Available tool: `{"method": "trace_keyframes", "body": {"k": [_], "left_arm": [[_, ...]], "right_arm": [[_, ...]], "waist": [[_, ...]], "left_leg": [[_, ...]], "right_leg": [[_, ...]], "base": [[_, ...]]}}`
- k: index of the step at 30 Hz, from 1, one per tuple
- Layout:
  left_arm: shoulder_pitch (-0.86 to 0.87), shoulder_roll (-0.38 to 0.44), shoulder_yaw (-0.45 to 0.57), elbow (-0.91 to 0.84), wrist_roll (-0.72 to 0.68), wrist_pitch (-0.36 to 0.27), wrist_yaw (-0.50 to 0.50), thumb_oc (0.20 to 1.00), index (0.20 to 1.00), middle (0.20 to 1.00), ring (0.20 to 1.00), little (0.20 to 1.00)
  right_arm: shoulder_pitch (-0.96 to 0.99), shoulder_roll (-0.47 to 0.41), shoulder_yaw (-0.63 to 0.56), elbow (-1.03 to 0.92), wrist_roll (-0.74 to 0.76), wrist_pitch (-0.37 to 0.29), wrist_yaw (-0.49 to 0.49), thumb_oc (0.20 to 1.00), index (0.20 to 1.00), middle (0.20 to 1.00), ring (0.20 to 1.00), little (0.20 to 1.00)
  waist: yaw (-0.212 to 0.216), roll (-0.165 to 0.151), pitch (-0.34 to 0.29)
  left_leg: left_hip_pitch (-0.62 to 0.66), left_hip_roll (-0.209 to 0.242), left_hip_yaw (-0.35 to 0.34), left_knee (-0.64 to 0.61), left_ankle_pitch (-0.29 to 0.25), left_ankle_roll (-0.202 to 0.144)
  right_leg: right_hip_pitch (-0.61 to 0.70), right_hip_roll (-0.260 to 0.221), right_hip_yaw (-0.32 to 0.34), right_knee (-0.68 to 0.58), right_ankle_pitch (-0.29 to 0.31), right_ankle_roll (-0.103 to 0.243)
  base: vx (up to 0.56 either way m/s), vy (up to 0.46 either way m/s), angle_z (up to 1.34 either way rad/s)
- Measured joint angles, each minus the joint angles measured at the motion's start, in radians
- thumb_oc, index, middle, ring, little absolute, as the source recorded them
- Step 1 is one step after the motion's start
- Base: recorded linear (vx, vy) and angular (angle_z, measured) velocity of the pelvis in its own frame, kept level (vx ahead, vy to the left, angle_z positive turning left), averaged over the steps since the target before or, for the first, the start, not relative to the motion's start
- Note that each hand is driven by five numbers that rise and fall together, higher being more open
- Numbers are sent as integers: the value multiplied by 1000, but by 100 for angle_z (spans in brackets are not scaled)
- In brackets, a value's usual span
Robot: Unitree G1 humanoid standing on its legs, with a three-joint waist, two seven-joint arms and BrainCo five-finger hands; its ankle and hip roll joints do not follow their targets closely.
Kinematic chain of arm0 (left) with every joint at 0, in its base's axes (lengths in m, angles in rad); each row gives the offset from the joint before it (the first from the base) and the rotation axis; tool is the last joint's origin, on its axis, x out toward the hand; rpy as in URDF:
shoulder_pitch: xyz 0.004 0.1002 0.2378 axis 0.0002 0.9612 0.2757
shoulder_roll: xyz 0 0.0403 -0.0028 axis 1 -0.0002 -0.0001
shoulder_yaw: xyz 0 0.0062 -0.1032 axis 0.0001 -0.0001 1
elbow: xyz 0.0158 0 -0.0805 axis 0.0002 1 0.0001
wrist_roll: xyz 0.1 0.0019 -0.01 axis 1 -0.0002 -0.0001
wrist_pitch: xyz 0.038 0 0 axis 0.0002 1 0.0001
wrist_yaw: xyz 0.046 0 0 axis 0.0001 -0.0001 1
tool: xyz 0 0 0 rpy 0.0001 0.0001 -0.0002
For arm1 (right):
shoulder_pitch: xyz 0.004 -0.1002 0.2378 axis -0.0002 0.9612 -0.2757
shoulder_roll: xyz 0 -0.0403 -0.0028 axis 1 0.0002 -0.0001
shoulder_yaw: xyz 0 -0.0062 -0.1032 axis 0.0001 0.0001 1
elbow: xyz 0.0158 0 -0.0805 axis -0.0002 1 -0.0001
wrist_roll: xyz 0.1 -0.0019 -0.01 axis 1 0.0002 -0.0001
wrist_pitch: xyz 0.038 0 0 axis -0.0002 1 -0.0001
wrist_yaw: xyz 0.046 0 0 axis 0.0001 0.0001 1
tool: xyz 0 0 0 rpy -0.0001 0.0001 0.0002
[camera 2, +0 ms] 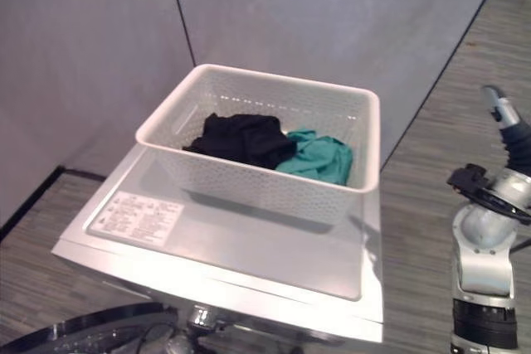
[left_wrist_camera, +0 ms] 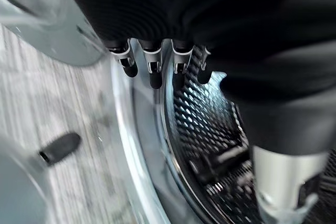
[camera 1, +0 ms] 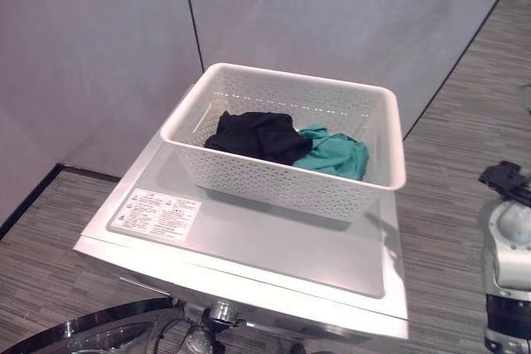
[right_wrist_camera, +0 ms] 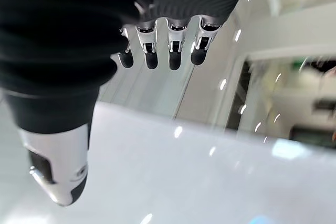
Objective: Grab the laundry basket,head to the washer,open it,put in the laundry and shut it.
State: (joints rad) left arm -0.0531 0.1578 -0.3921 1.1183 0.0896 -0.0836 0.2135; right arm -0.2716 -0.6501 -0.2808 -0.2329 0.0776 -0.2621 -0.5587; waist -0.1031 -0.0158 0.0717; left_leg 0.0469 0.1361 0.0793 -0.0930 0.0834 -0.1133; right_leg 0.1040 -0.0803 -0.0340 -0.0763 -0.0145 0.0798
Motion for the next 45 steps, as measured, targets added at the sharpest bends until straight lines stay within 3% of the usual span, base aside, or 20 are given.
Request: {"method": "trace_keyframes", "body": {"k": [2,3,6,7,9,11,13,15,18,22,26,30,34,40,45], "left_arm": [[1,15,10,2,0,0,-1,1000,1000,1000,1000,1000],[1,23,20,11,0,0,-3,1000,1000,1000,1000,1000],[13,28,20,30,0,0,-19,1000,1000,1000,1000,1000],[17,24,17,36,-1,0,-32,1000,1000,1000,1000,1000],[13,17,14,38,-1,0,-43,1000,1000,1000,1000,1000],[10,-10,-10,38,-2,-2,-76,1000,1000,1000,1000,1000],[13,-14,-26,42,-4,-2,-91,1000,1000,1000,1000,1000],[9,-15,-24,42,-7,-1,-112,1000,1000,1000,1000,1000],[-5,-16,-21,41,-14,-2,-128,1000,1000,1000,1000,1000],[-13,-13,-10,44,-48,-1,-152,1000,1000,1000,1000,1000],[6,-7,9,44,-51,-1,-158,1000,1000,1000,1000,1000],[9,1,63,78,-83,-2,-172,1000,1000,1000,1000,1000],[11,14,76,78,-87,-5,-181,1000,1000,1000,1000,1000],[6,28,80,78,-90,-9,-196,1000,1000,1000,1000,1000],[-5,31,88,77,-92,-9,-198,1000,1000,1000,1000,1000]], "right_arm": [[-30,-39,1,0,-14,2,16,1000,1000,1000,1000,1000],[-74,-140,8,8,-14,3,40,1000,1000,1000,1000,1000],[-166,-286,22,28,-12,0,70,1000,1000,1000,1000,1000],[-226,-371,49,55,-7,-1,92,1000,1000,1000,1000,1000],[-265,-422,84,78,48,-3,132,1000,1000,1000,1000,1000],[-235,-542,155,90,168,3,286,1000,1000,1000,1000,1000],[-241,-607,224,101,230,2,374,1000,1000,1000,1000,1000],[-274,-669,382,120,306,21,485,1000,1000,1000,1000,1000],[-284,-677,590,112,321,73,621,1000,1000,1000,1000,1000],[-362,-656,764,130,318,112,720,1000,1000,1000,1000,1000],[-414,-642,825,185,309,139,761,1000,1000,1000,1000,1000],[-462,-633,890,260,302,159,791,1000,1000,1000,1000,1000],[-514,-630,942,283,300,160,818,1000,1000,1000,1000,1000],[-677,-632,1141,331,293,179,879,1000,1000,1000,1000,1000],[-811,-634,1301,366,250,197,926,1000,1000,1000,1000,1000]], "waist": [[13,-5,-2],[16,-7,-2],[14,-13,-6],[10,-14,-12],[3,-24,-20],[-12,-42,-35],[-30,-49,-40],[-51,-57,-45],[-53,-71,-53],[-36,-70,-55],[-15,-73,-55],[35,-86,-55],[41,-96,-52],[47,-114,-43],[53,-118,-35]], "left_leg": [[2,-6,13,0,-15,7],[1,-12,14,0,-31,9],[5,-20,19,-1,-35,14],[4,-22,21,0,-35,16],[5,-22,24,-1,-36,17],[3,-21,26,-5,-39,21],[2,-21,37,-5,-40,22],[3,-20,43,-6,-40,22],[2,-17,49,-6,-40,22],[-8,-17,55,-5,-40,22],[-15,-15,42,-2,-39,21],[-33,-10,24,-2,-35,16],[-49,-10,12,-2,-32,12],[-56,-4,8,-2,-31,10],[-102,-4,-37,-1,-17,4]], "right_leg": [[1,-7,1,-3,0,7],[1,-13,0,-10,1,20],[0,-22,5,-10,3,25],[0,-24,6,-10,5,28],[-1,-24,8,-10,5,28],[-6,-25,8,-10,4,29],[-15,-25,20,-10,5,28],[-18,-24,25,-10,6,28],[-24,-22,31,-10,7,29],[-34,-22,37,-10,11,30],[-33,-19,24,-10,11,30],[-39,-14,5,-11,11,29],[-47,-13,-6,-11,11,29],[-53,-8,-10,-11,11,29],[-73,-5,-57,-11,11,28]], "base": [[21,0,-3],[69,11,-2],[21,6,-5],[17,14,-6],[13,12,-4],[11,23,-3],[-25,35,-15],[-19,30,-14],[-7,18,-7],[-5,11,-4],[-4,-2,7],[-6,1,13],[1,2,9],[-3,-1,1],[-28,-10,23]]}}
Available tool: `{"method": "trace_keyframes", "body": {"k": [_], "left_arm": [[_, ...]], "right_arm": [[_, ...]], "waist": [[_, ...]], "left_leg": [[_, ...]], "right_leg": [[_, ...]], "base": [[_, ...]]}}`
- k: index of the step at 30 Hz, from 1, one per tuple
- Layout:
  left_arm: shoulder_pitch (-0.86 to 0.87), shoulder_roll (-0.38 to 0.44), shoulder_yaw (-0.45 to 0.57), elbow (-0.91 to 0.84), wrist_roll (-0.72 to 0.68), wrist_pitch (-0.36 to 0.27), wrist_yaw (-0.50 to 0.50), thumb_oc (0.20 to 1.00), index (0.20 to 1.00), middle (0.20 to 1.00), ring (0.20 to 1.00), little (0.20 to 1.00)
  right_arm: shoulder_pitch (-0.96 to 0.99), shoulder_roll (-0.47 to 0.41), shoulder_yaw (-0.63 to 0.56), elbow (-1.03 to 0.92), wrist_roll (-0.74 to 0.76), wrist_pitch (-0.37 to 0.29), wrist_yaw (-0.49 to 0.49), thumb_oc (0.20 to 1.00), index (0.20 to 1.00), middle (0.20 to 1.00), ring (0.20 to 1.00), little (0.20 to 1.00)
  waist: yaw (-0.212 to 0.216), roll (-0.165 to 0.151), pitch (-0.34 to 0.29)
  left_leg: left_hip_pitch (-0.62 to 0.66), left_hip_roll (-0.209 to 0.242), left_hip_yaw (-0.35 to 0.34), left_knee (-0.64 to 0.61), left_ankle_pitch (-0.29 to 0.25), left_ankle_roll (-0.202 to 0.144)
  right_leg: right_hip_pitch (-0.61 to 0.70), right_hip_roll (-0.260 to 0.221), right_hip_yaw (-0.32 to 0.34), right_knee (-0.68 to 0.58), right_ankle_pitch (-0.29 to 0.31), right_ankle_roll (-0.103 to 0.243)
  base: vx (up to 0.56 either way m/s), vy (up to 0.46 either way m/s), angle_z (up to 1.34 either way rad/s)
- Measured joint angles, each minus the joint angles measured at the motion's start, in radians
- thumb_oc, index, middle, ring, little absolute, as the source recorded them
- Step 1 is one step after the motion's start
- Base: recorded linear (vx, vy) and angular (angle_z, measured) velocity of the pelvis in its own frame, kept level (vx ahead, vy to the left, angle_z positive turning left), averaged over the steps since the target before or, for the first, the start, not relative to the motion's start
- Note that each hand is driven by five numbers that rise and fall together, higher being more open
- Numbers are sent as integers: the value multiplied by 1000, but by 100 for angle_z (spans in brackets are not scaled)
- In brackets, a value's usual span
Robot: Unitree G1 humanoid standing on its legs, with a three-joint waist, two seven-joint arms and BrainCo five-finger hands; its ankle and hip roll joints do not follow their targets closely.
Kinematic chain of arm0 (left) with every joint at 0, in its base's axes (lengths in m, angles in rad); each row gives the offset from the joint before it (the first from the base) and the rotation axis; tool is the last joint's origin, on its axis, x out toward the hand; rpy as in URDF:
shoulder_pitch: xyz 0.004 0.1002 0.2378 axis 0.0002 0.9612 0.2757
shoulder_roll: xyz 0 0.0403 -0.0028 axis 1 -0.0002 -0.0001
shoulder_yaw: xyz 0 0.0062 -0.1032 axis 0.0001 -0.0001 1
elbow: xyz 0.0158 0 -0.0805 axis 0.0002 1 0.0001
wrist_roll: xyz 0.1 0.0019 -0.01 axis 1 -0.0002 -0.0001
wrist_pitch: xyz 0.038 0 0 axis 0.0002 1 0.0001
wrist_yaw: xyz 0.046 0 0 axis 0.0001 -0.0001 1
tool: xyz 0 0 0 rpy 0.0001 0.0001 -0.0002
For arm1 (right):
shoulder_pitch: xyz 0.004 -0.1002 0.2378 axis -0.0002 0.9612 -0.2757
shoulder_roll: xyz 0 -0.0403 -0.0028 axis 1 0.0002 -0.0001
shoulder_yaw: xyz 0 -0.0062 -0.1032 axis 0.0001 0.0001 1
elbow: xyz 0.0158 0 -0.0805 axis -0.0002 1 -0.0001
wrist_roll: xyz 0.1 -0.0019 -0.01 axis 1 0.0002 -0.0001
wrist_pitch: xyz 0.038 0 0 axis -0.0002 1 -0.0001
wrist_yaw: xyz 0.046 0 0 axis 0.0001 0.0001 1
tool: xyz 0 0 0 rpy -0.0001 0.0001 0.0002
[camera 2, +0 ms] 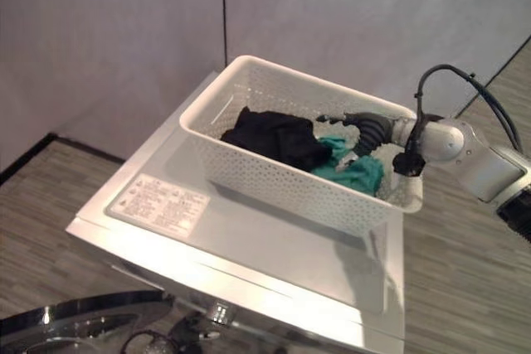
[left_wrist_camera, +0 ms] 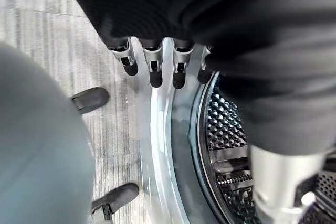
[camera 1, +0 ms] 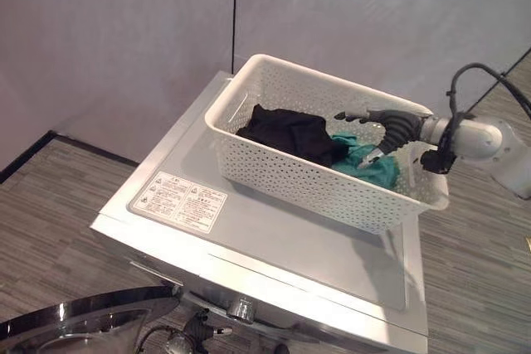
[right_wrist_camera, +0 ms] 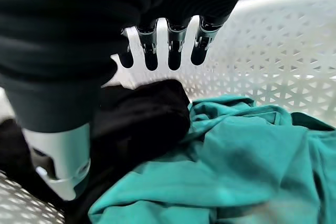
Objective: Grab the laundry basket,head to the washer,open it,put in the laundry and shut it.
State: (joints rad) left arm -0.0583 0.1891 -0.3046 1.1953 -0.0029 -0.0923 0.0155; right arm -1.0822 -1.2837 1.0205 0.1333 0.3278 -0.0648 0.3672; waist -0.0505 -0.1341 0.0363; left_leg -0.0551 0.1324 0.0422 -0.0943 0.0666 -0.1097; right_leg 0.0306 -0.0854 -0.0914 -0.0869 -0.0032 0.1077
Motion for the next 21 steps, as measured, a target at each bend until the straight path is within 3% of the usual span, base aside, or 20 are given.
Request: {"method": "trace_keyframes", "body": {"k": [4,8,14,17,21], "left_arm": [[-7,2,-3,-7,-38,0,-2,1000,1000,1000,1000,1000],[-17,3,-3,-7,-66,-1,-4,1000,1000,1000,1000,1000],[-31,7,6,-9,-106,-8,-5,1000,1000,1000,1000,1000],[-36,15,7,-9,-108,-11,-20,1000,1000,1000,1000,1000],[-43,42,7,-20,-115,-17,-34,1000,1000,1000,1000,1000]], "right_arm": [[-101,8,143,0,-30,1,43,1000,1000,1000,1000,1000],[-108,14,150,14,-33,2,58,1000,1000,1000,1000,1000],[-239,20,276,32,-71,3,95,1000,1000,1000,1000,1000],[-329,5,358,9,-101,2,119,1000,1000,1000,1000,1000],[-334,-48,352,-27,-130,1,162,1000,1000,1000,1000,1000]], "waist": [[13,-4,9],[18,2,33],[34,7,61],[34,1,75],[35,-28,96]], "left_leg": [[-20,0,-8,0,6,-3],[-54,-1,-30,0,18,-5],[-88,14,-36,0,28,-15],[-89,14,-36,0,28,-15],[-90,15,-46,0,29,-17]], "right_leg": [[-15,2,-7,0,0,0],[-37,5,-25,0,5,-7],[-67,19,-33,0,11,-15],[-67,20,-34,0,10,-15],[-65,21,-42,0,10,-15]], "base": [[-52,-18,8],[-50,-17,12],[-27,-9,4],[0,0,0],[3,-6,4]]}}
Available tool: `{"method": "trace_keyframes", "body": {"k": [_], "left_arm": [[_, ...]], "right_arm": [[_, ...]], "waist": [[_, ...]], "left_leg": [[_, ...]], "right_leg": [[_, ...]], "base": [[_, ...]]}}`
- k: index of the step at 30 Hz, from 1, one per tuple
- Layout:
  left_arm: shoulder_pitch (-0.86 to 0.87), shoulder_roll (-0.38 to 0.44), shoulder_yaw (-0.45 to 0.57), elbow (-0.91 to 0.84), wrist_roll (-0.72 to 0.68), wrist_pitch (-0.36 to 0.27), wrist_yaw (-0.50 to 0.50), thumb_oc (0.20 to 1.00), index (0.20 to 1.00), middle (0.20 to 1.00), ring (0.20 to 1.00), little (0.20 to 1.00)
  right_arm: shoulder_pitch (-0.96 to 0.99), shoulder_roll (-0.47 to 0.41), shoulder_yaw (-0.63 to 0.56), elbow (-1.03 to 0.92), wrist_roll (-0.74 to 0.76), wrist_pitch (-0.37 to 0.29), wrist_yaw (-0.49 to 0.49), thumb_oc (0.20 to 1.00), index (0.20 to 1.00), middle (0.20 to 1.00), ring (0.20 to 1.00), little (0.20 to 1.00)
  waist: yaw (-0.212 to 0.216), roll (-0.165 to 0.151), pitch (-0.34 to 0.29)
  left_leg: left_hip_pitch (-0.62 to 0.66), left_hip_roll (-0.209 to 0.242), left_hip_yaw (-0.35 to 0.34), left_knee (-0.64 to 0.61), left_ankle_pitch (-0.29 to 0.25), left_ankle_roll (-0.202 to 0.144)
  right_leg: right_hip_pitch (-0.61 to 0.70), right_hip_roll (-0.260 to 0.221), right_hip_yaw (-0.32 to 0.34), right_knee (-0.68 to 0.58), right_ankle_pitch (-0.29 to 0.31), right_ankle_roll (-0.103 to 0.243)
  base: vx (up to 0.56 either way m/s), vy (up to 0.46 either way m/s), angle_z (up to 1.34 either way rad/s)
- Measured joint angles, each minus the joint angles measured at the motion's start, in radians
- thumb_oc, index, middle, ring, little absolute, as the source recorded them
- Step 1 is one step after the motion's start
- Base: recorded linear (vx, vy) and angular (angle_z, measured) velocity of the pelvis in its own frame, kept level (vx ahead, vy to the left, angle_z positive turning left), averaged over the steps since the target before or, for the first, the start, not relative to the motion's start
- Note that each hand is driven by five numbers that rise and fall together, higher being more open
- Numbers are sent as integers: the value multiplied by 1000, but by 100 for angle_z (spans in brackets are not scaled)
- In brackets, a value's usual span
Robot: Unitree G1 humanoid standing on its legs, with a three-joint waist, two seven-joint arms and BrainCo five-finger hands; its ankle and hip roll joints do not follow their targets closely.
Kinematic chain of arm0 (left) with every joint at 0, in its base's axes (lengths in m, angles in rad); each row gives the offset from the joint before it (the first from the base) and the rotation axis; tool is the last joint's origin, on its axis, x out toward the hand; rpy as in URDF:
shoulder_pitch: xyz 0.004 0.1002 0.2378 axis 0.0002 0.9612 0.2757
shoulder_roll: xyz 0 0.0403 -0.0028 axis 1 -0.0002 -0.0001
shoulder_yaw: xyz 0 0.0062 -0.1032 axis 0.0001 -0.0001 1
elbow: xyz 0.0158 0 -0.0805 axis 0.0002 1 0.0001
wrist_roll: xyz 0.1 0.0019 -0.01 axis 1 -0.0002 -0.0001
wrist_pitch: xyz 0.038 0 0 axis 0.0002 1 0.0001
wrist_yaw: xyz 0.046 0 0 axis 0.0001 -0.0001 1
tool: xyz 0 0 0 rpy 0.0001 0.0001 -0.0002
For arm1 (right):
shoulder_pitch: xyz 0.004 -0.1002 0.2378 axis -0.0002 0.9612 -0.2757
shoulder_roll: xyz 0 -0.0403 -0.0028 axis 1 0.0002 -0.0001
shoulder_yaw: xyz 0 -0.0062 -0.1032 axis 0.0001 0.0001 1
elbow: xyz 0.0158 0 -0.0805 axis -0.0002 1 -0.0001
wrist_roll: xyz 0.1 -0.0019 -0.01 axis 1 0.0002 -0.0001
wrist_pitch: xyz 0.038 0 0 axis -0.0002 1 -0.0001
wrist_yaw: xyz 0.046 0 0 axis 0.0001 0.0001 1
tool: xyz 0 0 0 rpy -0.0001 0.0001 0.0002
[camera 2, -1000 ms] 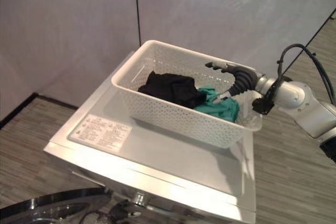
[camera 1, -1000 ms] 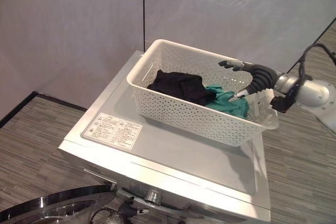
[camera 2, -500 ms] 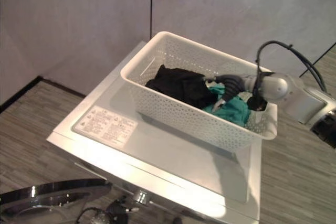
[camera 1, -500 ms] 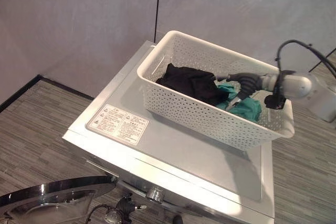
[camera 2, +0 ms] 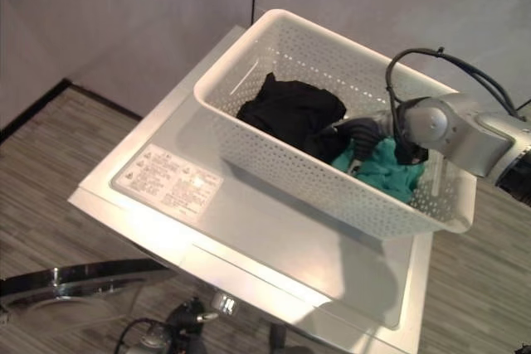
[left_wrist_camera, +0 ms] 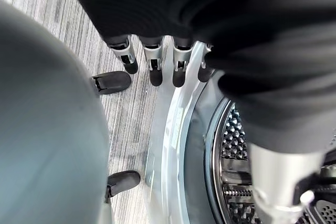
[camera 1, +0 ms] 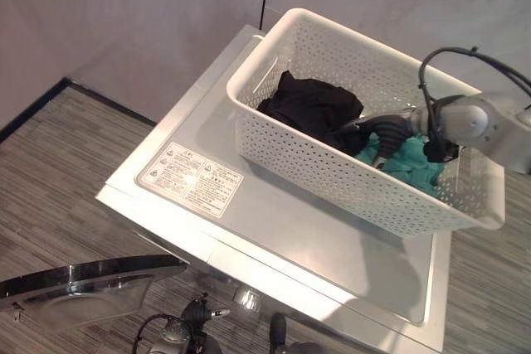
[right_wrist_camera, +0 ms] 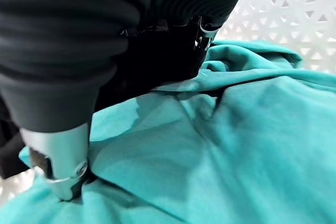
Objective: Grab the laundry basket,head to the washer,open it,put in the laundry and shut it.
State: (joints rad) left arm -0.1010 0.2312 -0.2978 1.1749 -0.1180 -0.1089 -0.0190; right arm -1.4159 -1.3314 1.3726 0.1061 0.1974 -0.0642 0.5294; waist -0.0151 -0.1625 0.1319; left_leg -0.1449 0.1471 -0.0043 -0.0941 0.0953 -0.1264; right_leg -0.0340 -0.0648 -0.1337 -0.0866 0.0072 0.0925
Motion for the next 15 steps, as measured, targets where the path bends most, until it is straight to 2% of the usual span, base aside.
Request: {"method": "trace_keyframes", "body": {"k": [4,5,7,11,12,13,14,15], "left_arm": [[-18,0,-2,14,0,5,-4,1000,1000,1000,1000,1000],[-19,-2,-2,15,0,8,-4,1000,1000,1000,1000,1000],[-18,-9,-2,13,0,9,-4,1000,1000,1000,1000,1000],[-15,-31,-24,-1,-2,9,-4,1000,1000,1000,1000,1000],[-13,-42,-33,-1,-2,9,-4,1000,1000,1000,1000,1000],[-13,-42,-35,-2,-2,9,-4,1000,1000,1000,1000,1000],[-10,-47,-43,-1,-2,10,-4,1000,1000,1000,1000,1000],[-7,-50,-42,-2,-2,10,-4,1000,1000,1000,1000,1000]], "right_arm": [[14,-5,-15,-7,-28,1,27,1000,1000,1000,1000,1000],[55,-1,-55,-8,-40,1,27,1000,1000,1000,1000,1000],[62,0,-61,-20,-46,2,27,1000,1000,1000,1000,1000],[232,11,-245,-27,-46,6,26,1000,1000,1000,1000,1000],[320,34,-338,-19,-46,8,23,1000,1000,1000,1000,1000],[329,35,-356,-19,-46,8,20,451,451,451,451,451],[351,40,-374,-24,-46,10,20,200,200,200,200,200],[358,49,-378,-21,-47,12,19,200,200,200,200,200]], "waist": [[-1,-16,0],[1,-16,-1],[1,-9,2],[-2,15,0],[-2,27,-9],[-2,32,-11],[-3,43,-16],[-4,47,-19]], "left_leg": [[0,-2,-1,0,0,0],[1,-2,3,0,0,0],[3,-2,7,0,1,0],[5,-2,11,0,1,0],[6,-2,12,0,1,0],[6,-2,12,0,1,0],[7,-1,13,0,1,0],[8,0,13,0,1,0]], "right_leg": [[1,-2,-4,0,0,0],[2,-2,-3,0,0,0],[2,-3,0,0,0,0],[2,-3,5,0,1,-1],[3,-3,5,0,1,-1],[3,-3,5,0,1,-1],[2,-2,7,0,1,-1],[3,-2,8,0,1,-1]], "base": [[2,3,2],[0,0,0],[-10,7,-4],[-3,2,-1],[0,0,0],[0,0,0],[0,0,0],[3,9,-4]]}}
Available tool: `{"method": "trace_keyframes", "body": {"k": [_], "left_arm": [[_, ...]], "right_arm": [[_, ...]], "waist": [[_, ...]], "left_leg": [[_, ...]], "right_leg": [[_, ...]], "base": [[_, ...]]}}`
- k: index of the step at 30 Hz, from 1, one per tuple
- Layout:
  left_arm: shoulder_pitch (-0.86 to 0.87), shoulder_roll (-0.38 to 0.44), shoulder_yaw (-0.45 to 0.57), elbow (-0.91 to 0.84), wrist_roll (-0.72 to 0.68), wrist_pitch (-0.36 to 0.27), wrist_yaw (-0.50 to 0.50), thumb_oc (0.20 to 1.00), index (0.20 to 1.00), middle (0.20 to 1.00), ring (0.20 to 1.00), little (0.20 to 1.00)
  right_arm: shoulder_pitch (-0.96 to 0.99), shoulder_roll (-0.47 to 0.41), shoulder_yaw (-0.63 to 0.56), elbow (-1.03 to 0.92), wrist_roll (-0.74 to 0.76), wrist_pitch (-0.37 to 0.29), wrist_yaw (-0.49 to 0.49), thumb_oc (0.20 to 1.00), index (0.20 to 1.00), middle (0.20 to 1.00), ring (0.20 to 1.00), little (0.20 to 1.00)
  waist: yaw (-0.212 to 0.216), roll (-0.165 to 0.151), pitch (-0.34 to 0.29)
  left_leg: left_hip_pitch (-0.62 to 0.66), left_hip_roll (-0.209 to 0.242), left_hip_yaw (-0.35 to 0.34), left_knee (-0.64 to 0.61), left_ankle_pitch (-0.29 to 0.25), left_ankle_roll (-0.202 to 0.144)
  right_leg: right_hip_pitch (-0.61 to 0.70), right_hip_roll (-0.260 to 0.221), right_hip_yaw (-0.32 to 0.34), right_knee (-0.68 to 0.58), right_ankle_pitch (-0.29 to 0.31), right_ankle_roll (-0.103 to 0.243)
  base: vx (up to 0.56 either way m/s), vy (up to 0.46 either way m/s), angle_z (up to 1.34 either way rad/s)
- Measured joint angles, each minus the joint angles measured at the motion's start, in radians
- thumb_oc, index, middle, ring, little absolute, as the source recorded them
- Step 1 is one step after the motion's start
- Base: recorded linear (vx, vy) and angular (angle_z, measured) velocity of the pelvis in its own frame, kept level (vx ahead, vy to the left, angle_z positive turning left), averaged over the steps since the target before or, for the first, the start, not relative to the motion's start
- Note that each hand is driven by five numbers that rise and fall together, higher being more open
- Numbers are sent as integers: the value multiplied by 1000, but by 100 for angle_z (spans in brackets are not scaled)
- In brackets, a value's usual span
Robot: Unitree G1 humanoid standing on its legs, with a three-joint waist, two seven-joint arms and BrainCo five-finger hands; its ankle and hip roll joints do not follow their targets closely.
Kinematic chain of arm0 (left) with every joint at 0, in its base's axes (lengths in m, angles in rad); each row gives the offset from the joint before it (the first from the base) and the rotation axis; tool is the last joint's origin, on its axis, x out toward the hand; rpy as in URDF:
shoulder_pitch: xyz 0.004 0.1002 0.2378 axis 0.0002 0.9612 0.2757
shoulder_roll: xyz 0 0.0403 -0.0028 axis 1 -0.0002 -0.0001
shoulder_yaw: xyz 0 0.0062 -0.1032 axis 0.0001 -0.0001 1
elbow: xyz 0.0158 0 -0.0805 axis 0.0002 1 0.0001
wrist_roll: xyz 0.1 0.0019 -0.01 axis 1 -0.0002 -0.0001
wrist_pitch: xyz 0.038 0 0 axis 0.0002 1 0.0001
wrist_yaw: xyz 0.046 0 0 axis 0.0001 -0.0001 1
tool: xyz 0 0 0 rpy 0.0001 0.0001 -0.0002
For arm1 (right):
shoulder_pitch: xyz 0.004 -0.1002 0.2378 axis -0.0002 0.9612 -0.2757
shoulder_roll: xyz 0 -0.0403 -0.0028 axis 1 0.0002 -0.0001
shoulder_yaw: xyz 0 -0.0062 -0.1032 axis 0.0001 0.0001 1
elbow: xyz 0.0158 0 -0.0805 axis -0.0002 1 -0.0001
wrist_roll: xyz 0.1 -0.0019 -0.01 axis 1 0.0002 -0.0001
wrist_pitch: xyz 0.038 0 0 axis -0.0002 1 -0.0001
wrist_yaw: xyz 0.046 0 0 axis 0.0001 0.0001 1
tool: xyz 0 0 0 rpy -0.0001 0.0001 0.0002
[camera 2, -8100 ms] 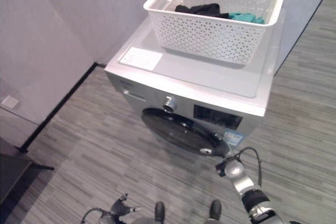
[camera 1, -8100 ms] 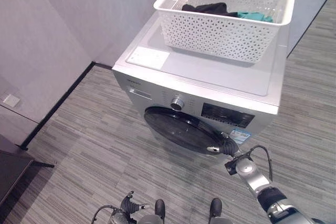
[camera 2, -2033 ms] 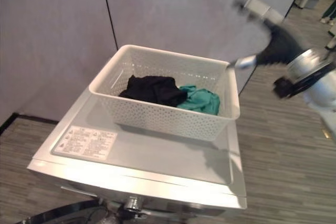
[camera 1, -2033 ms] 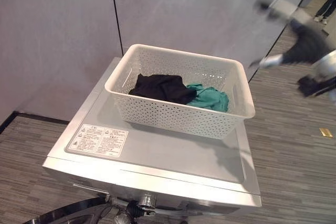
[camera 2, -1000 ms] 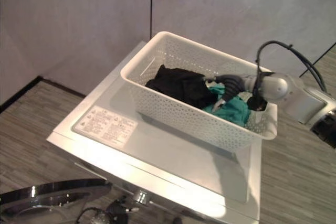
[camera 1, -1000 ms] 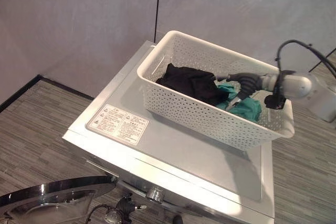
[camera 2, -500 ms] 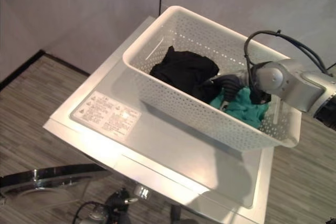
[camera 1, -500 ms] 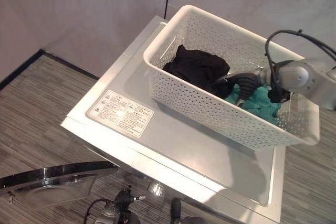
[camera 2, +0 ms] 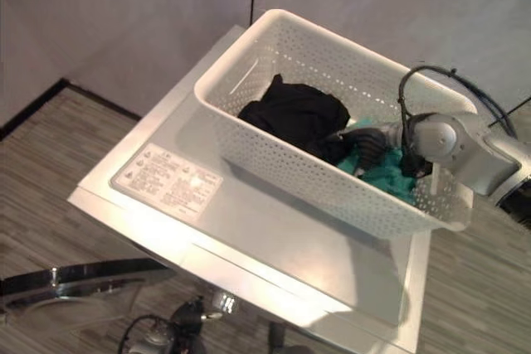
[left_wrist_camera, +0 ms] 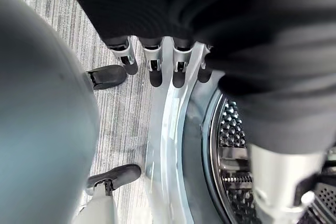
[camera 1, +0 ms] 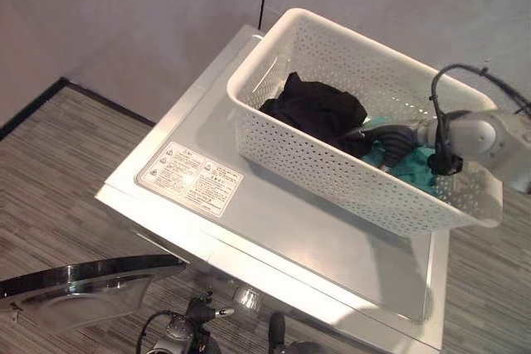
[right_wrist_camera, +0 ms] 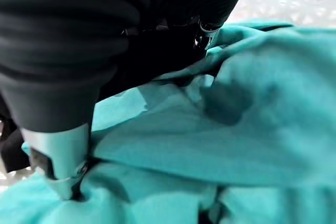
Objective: Grab the laundry basket,head to the washer,open it,put in the laundry and shut it.
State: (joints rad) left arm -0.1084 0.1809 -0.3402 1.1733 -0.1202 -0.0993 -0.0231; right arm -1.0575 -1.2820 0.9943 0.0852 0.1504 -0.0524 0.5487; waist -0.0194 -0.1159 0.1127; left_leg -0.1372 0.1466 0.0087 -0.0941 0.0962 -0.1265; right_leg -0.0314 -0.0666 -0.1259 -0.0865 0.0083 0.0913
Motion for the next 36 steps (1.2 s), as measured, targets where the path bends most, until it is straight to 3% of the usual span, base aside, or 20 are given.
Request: {"method": "trace_keyframes", "body": {"k": [3,4,8,15,21,28,36], "left_arm": [[5,-2,0,-1,0,0,0,1000,1000,1000,1000,1000],[11,1,6,7,0,-1,1,1000,1000,1000,1000,1000],[14,11,24,26,2,3,8,1000,1000,1000,1000,1000],[22,3,24,24,13,8,19,1000,1000,1000,1000,1000],[22,-1,22,24,42,9,19,1000,1000,1000,1000,1000],[39,-1,12,25,61,7,20,1000,1000,1000,1000,1000],[50,-10,10,27,61,6,51,1000,1000,1000,1000,1000]], "right_arm": [[16,9,-32,0,-1,2,-4,200,200,200,200,200],[76,32,-99,3,-16,2,-11,200,200,200,200,200],[151,52,-183,-2,-28,-8,-44,200,200,200,200,200],[198,60,-221,-25,-13,-15,-91,200,200,200,200,200],[179,-2,-311,-3,64,-39,-180,200,200,200,200,200],[141,-36,-521,51,237,-83,-323,200,200,200,200,200],[62,2,-543,82,270,-112,-478,200,200,200,200,200]], "waist": [[-1,6,-5],[-4,4,-8],[-6,5,-9],[-19,24,-20],[-29,38,-28],[-51,58,-43],[-49,71,-57]], "left_leg": [[2,0,0,0,0,0],[5,0,2,0,0,0],[15,-1,3,0,0,0],[16,-1,1,0,0,0],[25,-1,1,0,-1,2],[48,-2,6,0,-4,6],[72,0,29,0,-8,11]], "right_leg": [[1,0,3,0,1,-2],[2,0,5,0,1,-2],[13,-2,4,0,1,-2],[14,-2,4,0,1,-2],[22,-3,5,0,1,-2],[42,-3,9,0,1,-2],[51,-3,32,0,1,-3]], "base": [[0,0,0],[32,23,-2],[31,15,0],[26,7,0],[12,4,0],[17,1,-1],[13,4,-7]]}}
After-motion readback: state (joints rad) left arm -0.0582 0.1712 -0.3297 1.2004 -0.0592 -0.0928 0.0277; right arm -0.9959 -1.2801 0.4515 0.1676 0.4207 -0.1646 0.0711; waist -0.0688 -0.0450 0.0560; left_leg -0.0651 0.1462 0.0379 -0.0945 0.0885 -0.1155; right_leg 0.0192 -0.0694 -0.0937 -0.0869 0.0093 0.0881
